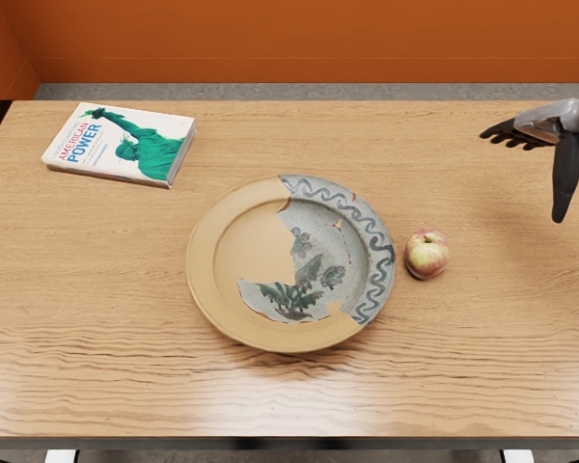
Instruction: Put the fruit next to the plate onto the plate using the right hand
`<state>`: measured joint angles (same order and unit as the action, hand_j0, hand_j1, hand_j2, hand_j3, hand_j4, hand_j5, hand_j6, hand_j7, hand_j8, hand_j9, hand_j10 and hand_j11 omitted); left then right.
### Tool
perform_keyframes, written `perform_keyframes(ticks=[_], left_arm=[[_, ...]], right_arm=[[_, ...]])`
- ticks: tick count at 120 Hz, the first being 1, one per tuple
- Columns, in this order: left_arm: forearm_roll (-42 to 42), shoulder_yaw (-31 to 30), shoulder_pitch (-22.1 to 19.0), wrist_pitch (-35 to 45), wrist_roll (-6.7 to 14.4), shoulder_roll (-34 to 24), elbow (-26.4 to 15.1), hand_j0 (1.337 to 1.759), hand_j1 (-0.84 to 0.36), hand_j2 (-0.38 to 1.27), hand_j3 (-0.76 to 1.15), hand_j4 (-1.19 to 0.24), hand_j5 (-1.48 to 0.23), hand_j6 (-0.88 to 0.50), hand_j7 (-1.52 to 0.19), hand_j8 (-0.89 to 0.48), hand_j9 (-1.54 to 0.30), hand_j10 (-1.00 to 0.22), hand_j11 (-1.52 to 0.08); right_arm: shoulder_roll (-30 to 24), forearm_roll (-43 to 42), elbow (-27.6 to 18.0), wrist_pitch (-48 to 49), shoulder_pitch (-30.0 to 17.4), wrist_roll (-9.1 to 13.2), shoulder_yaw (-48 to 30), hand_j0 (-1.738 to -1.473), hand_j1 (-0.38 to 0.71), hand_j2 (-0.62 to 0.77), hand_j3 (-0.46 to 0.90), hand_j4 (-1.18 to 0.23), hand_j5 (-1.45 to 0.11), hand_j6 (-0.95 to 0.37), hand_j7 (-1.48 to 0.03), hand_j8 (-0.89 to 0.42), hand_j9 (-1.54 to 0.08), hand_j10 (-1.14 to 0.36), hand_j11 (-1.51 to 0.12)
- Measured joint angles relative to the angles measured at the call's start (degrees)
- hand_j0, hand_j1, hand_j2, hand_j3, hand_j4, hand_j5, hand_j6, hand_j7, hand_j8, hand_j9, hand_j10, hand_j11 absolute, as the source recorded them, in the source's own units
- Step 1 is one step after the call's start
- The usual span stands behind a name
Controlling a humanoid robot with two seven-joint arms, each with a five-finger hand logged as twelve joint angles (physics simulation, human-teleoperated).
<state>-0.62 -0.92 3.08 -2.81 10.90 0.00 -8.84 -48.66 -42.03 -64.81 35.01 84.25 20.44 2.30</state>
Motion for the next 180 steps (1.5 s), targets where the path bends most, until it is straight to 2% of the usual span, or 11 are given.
perform_keyframes(ticks=[12,24,31,36,49,66,96,109,129,153,180], left_arm=[[0.0,0.01,0.0,0.0,0.0,0.0,0.0,1.658,0.34,0.0,0.0,-0.01,-0.01,-0.01,-0.01,-0.01,-0.01,-0.01,-0.01],[0.0,0.01,0.0,0.0,0.0,0.0,0.01,1.658,0.34,0.0,0.0,-0.01,-0.01,-0.01,-0.01,-0.01,-0.01,-0.01,-0.01],[0.0,0.0,0.0,0.0,0.0,0.0,0.0,1.658,0.34,0.0,0.0,-0.01,-0.01,-0.01,-0.01,-0.01,-0.01,-0.01,-0.01],[0.0,0.0,0.0,0.0,0.0,0.0,0.0,1.658,0.34,0.0,0.0,-0.01,-0.01,-0.01,-0.01,-0.01,-0.01,-0.01,-0.01],[0.0,0.02,-0.02,0.0,0.0,0.0,-0.02,1.658,0.34,0.0,0.0,-0.01,-0.01,-0.01,-0.01,-0.01,-0.01,-0.01,-0.01],[0.0,0.02,0.0,0.0,0.0,0.0,0.0,1.658,0.34,0.0,0.0,-0.01,-0.01,-0.01,-0.01,-0.01,-0.01,-0.01,-0.01],[0.0,0.02,-0.01,0.0,0.0,0.0,-0.01,1.658,0.34,0.0,0.0,-0.01,-0.01,-0.01,-0.01,-0.01,-0.01,-0.01,-0.01],[0.0,0.02,0.0,0.0,0.0,0.0,-0.02,1.658,0.34,0.0,0.0,-0.01,-0.01,-0.01,-0.01,-0.01,-0.01,-0.01,-0.01],[0.0,0.0,0.0,0.0,0.0,0.0,-0.02,1.658,0.34,0.0,0.0,-0.01,-0.01,-0.01,-0.01,-0.01,-0.01,-0.01,-0.01],[0.0,0.02,0.0,0.0,0.0,0.0,-0.03,1.658,0.34,0.0,0.0,-0.01,-0.01,-0.01,-0.01,-0.01,-0.01,-0.01,-0.01],[0.0,0.0,-0.04,0.0,0.0,0.0,-0.01,1.658,0.34,0.0,0.0,-0.01,-0.01,-0.01,-0.01,-0.01,-0.01,-0.01,-0.01]], right_arm=[[0.02,0.01,-0.08,0.0,0.21,0.3,0.0,-1.658,-0.35,0.0,0.0,0.0,0.0,-0.01,0.0,-0.01,0.0,0.0,0.0],[-0.02,0.13,-0.25,0.0,0.89,2.06,-0.42,-1.658,-0.35,0.0,0.0,0.0,0.0,-0.01,0.0,-0.01,0.0,0.0,0.0],[-0.17,0.19,-1.91,0.0,1.49,2.98,-0.65,-1.658,-0.35,0.0,0.0,0.0,0.0,-0.01,0.0,-0.01,0.0,0.0,0.0],[-0.21,0.24,-3.64,0.0,2.02,4.61,-0.84,-1.658,-0.35,0.0,0.0,0.0,0.0,-0.01,0.0,-0.01,0.0,0.0,0.0],[-0.19,2.61,-8.34,0.0,2.64,10.68,-2.26,-1.658,-0.35,0.0,0.0,0.0,0.0,-0.01,0.0,-0.01,0.0,0.0,0.0],[-0.32,8.79,-11.29,0.0,2.16,13.57,-3.13,-1.658,-0.35,0.0,0.0,0.0,0.0,-0.01,0.0,0.0,0.0,0.0,0.0],[-0.2,8.97,-16.83,-2.47,1.36,14.47,-3.26,-1.658,-0.35,0.0,0.0,0.0,0.0,-0.01,0.0,0.0,0.0,0.0,0.0],[-0.13,7.11,-18.88,-7.47,0.53,14.53,-3.15,-1.658,-0.35,0.0,0.0,0.0,0.0,-0.01,0.0,0.0,0.0,0.0,0.0],[-0.32,2.68,-25.93,-19.92,-1.21,14.56,-2.95,-1.658,-0.35,0.0,0.0,0.0,0.0,-0.01,0.0,0.0,0.0,0.0,0.0],[-1.09,-2.97,-31.4,-29.18,-7.3,14.56,-2.82,-1.658,-0.35,0.0,0.0,0.0,0.0,-0.01,0.0,0.0,0.0,0.0,0.0],[-1.3,-7.23,-32.87,-32.59,-11.38,14.56,-2.94,-1.658,-0.35,0.0,0.0,0.0,0.0,-0.01,0.0,-0.01,0.0,0.0,0.0]])
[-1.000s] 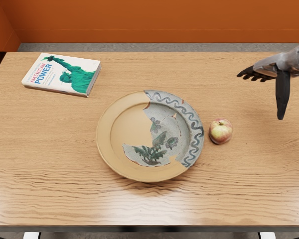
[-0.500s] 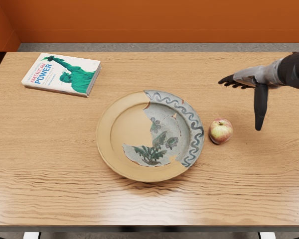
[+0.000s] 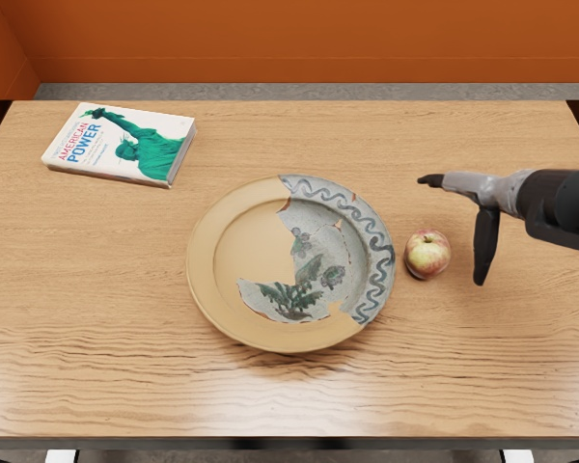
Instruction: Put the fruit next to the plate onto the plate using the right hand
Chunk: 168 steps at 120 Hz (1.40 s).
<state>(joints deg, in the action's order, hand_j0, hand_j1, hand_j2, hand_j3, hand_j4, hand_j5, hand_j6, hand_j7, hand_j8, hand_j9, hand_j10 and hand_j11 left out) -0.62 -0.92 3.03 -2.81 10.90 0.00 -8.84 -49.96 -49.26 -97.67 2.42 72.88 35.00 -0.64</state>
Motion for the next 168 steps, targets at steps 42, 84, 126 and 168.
perform_keyframes(ticks=[42,84,126,168], left_arm=[[0.0,0.0,0.03,0.0,0.0,0.0,-0.02,1.658,0.34,0.0,0.0,-0.01,-0.01,-0.01,-0.01,-0.01,-0.01,-0.01,-0.01],[0.0,0.02,0.0,0.0,0.0,0.0,-0.02,1.658,0.34,0.0,0.0,-0.01,-0.01,-0.01,-0.01,-0.01,-0.01,-0.01,-0.01],[0.0,0.01,0.04,0.0,0.0,0.0,0.0,1.658,0.34,0.0,0.0,-0.01,-0.01,-0.01,-0.01,-0.01,-0.01,-0.01,-0.01],[0.0,0.02,0.04,0.0,0.0,0.0,0.0,1.658,0.34,0.0,0.0,-0.01,-0.01,-0.01,-0.01,-0.01,-0.01,-0.01,-0.01]], right_arm=[[2.72,-6.41,0.1,-7.62,-5.22,0.0,-0.15,-1.658,-0.35,0.0,0.0,-0.01,0.0,-0.01,0.0,-0.01,0.0,-0.01,0.0],[3.98,-10.65,-0.2,-12.97,-9.02,0.0,-0.22,-1.658,-0.26,-0.01,0.0,-0.08,-0.09,-0.08,-0.09,-0.08,-0.09,-0.08,-0.09],[5.89,-12.78,-0.17,-16.08,-11.13,0.0,-0.16,-1.658,-0.16,-0.03,0.0,-0.16,-0.21,-0.16,-0.21,-0.16,-0.21,-0.16,-0.21],[7.92,-15.82,0.22,-16.35,-11.57,0.0,0.23,-1.658,-0.14,-0.03,0.0,-0.18,-0.23,-0.19,-0.23,-0.18,-0.23,-0.18,-0.23]])
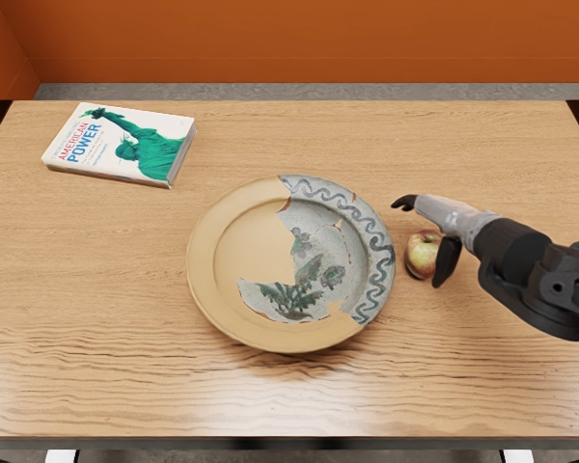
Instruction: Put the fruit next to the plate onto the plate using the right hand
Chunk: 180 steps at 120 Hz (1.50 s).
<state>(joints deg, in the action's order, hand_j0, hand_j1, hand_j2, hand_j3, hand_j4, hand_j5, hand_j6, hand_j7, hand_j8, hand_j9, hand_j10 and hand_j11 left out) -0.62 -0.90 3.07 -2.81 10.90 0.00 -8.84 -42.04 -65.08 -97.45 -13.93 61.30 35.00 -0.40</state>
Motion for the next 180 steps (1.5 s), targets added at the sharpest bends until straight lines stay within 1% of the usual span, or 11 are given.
perform_keyframes(ticks=[38,89,104,109,117,118,125,138,165,166,180], left_arm=[[0.0,0.0,-0.06,0.0,0.0,0.0,-0.01,1.658,0.34,0.0,0.0,-0.01,-0.01,-0.01,-0.01,-0.01,-0.01,-0.01,-0.01],[0.0,-0.02,0.0,0.0,0.0,0.0,-0.01,1.658,0.34,0.0,0.0,-0.01,-0.01,-0.01,-0.01,-0.01,-0.01,-0.01,-0.01],[0.0,-0.02,0.0,0.0,0.0,0.0,0.0,1.658,0.34,0.0,0.0,-0.01,-0.01,-0.01,-0.01,-0.01,-0.01,-0.01,-0.01],[0.0,-0.03,0.0,0.0,0.0,0.0,-0.01,1.658,0.34,0.0,0.0,-0.01,-0.01,-0.01,-0.01,-0.01,-0.01,-0.01,-0.01],[0.0,-0.01,0.0,0.0,0.0,0.0,-0.02,1.658,0.34,0.0,0.0,-0.01,-0.01,-0.01,-0.01,-0.01,-0.01,-0.01,-0.01],[0.0,-0.01,0.0,0.0,0.0,0.0,-0.02,1.658,0.34,0.0,0.0,-0.01,-0.01,-0.01,-0.01,-0.01,-0.01,-0.01,-0.01],[-0.01,-0.01,-0.07,0.0,-0.01,0.0,0.0,1.658,0.34,0.0,0.0,-0.01,-0.01,-0.01,-0.01,-0.01,-0.01,-0.01,-0.01],[-0.01,-0.02,0.0,0.0,0.0,0.0,-0.01,1.658,0.34,0.0,0.0,-0.01,-0.01,-0.01,-0.01,-0.01,-0.01,-0.01,-0.01],[-0.01,0.0,0.0,0.0,-0.01,0.0,-0.02,1.658,0.34,0.0,0.0,-0.01,-0.01,-0.01,-0.01,-0.01,-0.01,-0.01,-0.01],[-0.01,0.01,0.0,0.0,-0.01,0.0,-0.02,1.658,0.34,0.0,0.0,-0.01,-0.01,-0.01,-0.01,-0.01,-0.01,-0.01,-0.01],[0.0,-0.01,-0.04,0.0,0.0,0.0,-0.01,1.658,0.34,0.0,0.0,-0.01,-0.01,-0.01,-0.01,-0.01,-0.01,-0.01,-0.01]], right_arm=[[0.27,-2.2,0.56,-1.09,-2.22,0.0,0.05,-1.658,-0.12,-0.04,0.0,-0.2,-0.25,-0.2,-0.25,-0.2,-0.25,-0.2,-0.25],[0.51,-2.56,0.63,-2.38,-3.32,0.0,-0.01,-1.658,0.04,-0.06,0.0,-0.33,-0.43,-0.33,-0.42,-0.33,-0.42,-0.33,-0.42],[0.53,-2.56,0.64,-2.58,-3.5,0.0,-0.02,-1.658,0.1,-0.07,0.0,-0.38,-0.5,-0.39,-0.5,-0.38,-0.5,-0.38,-0.5],[0.51,-2.67,0.66,-2.62,-3.69,0.0,-0.05,-1.657,0.1,-0.09,0.0,-0.4,-0.52,-0.41,-0.52,-0.37,-0.53,-0.4,-0.53],[0.5,-2.88,0.71,-2.7,-3.93,-0.02,-0.08,-1.655,0.11,-0.09,0.0,-0.44,-0.54,-0.38,-0.55,-0.35,-0.56,-0.43,-0.56],[0.51,-2.91,0.71,-2.71,-3.96,-0.02,-0.09,-1.655,0.11,-0.09,0.0,-0.44,-0.54,-0.4,-0.55,-0.35,-0.56,-0.43,-0.56],[0.51,-3.03,0.73,-2.73,-4.16,-0.04,-0.11,-1.654,0.12,-0.11,0.0,-0.46,-0.55,-0.36,-0.57,-0.32,-0.59,-0.44,-0.59],[0.49,-2.98,0.78,-2.77,-4.4,-0.04,-0.14,-1.653,0.14,-0.1,0.0,-0.49,-0.57,-0.33,-0.6,-0.3,-0.62,-0.44,-0.62],[0.56,-2.85,0.99,-2.66,-4.53,-0.04,-0.38,-1.649,0.14,-0.09,0.0,-0.5,-0.64,-0.31,-0.64,-0.27,-0.68,-0.43,-0.68],[0.57,-2.89,1.0,-2.65,-4.54,-0.04,-0.4,-1.649,0.14,-0.08,0.0,-0.5,-0.65,-0.35,-0.65,-0.27,-0.68,-0.43,-0.68],[0.65,-2.84,1.51,-2.73,-4.59,-0.05,-0.54,-1.649,0.15,0.04,0.0,-0.55,-0.69,-0.38,-0.7,-0.32,-0.72,-0.47,-0.73]])
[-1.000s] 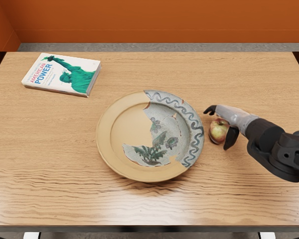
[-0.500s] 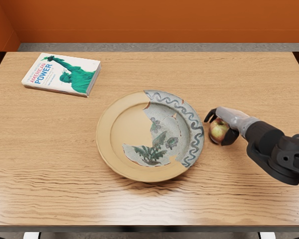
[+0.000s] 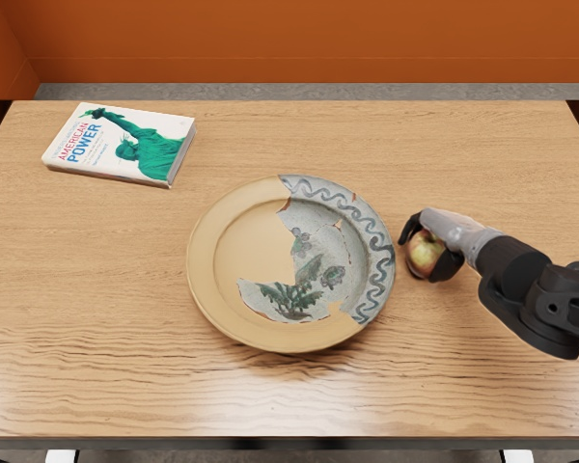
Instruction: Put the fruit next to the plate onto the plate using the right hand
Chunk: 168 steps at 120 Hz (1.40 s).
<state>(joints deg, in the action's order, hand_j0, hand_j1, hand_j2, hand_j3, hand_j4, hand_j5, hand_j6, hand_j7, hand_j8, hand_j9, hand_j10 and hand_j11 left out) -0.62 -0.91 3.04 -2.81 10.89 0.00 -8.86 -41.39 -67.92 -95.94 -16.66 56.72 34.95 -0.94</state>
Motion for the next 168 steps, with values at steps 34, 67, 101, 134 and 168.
perform_keyframes(ticks=[34,67,101,134,168], left_arm=[[0.0,0.0,0.04,0.0,0.0,0.0,0.01,1.658,0.34,0.0,0.0,-0.01,-0.01,-0.01,-0.01,-0.01,-0.01,-0.01,-0.01],[0.0,0.02,0.04,0.0,0.0,0.0,0.0,1.658,0.34,0.0,0.0,-0.01,-0.01,-0.01,-0.01,-0.01,-0.01,-0.01,-0.01],[0.0,-0.01,0.02,0.0,0.0,0.0,0.01,1.658,0.34,0.0,0.0,-0.01,-0.01,-0.01,-0.01,-0.01,-0.01,-0.01,-0.01],[0.0,0.0,0.0,0.0,0.0,0.0,0.0,1.658,0.34,0.0,0.0,-0.01,-0.01,-0.01,-0.01,-0.01,-0.01,-0.01,-0.01],[0.01,0.0,-0.01,0.0,0.01,0.0,0.0,1.658,0.34,0.0,0.0,-0.01,-0.01,-0.01,-0.01,-0.01,-0.01,-0.01,-0.01]], right_arm=[[0.08,0.33,1.49,0.02,0.05,-0.01,-0.19,-1.647,0.11,0.03,0.0,-0.6,-0.78,-0.41,-0.77,-0.34,-0.79,-0.49,-0.8],[-0.31,0.92,1.95,0.24,0.27,0.02,-2.51,-1.651,0.15,0.11,0.0,-0.6,-0.8,-0.4,-0.79,-0.32,-0.8,-0.48,-0.8],[-0.54,1.01,1.8,0.6,0.62,0.04,-7.4,-1.653,0.16,0.12,0.0,-0.6,-0.8,-0.39,-0.79,-0.32,-0.8,-0.47,-0.8],[0.6,0.99,1.09,0.61,2.64,0.04,-9.91,-1.653,0.17,0.12,0.0,-0.6,-0.81,-0.38,-0.79,-0.31,-0.8,-0.47,-0.8],[6.66,1.07,0.94,0.61,3.86,0.03,-11.73,-1.655,0.18,0.22,0.0,-0.6,-0.81,-0.39,-0.79,-0.31,-0.81,-0.48,-0.8]])
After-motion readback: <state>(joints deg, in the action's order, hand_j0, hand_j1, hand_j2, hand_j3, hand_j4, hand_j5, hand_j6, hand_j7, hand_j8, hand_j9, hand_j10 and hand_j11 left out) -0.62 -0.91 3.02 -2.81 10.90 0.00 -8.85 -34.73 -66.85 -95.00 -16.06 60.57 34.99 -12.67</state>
